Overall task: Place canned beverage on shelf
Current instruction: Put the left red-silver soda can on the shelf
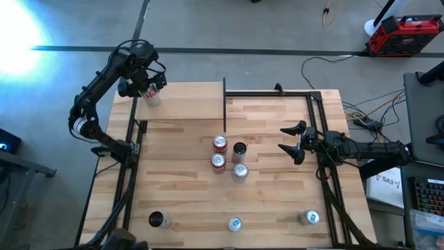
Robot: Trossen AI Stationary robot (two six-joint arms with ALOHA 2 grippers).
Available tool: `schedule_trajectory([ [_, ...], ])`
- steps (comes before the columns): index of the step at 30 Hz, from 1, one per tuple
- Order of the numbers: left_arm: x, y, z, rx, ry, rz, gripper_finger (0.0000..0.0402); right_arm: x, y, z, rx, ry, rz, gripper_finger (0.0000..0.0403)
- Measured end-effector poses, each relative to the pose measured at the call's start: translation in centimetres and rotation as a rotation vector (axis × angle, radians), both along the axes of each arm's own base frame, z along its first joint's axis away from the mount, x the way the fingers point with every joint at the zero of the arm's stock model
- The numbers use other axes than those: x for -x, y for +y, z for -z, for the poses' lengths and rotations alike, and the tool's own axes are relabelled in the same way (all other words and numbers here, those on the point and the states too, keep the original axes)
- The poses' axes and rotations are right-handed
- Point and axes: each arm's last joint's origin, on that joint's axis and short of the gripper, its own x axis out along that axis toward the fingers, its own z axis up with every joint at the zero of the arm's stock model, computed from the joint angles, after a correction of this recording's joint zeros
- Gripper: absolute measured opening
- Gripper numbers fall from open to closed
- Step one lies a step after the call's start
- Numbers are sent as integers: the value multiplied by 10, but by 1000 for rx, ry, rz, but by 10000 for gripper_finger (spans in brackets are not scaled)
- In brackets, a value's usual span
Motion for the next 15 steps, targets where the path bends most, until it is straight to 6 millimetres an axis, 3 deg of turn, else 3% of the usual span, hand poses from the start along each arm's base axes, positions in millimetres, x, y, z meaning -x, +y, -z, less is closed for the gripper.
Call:
schedule_trajectory([
  [15,-14,-29,-15,-166,103,-3,371,0,0,0,0,0,-1,368],
])
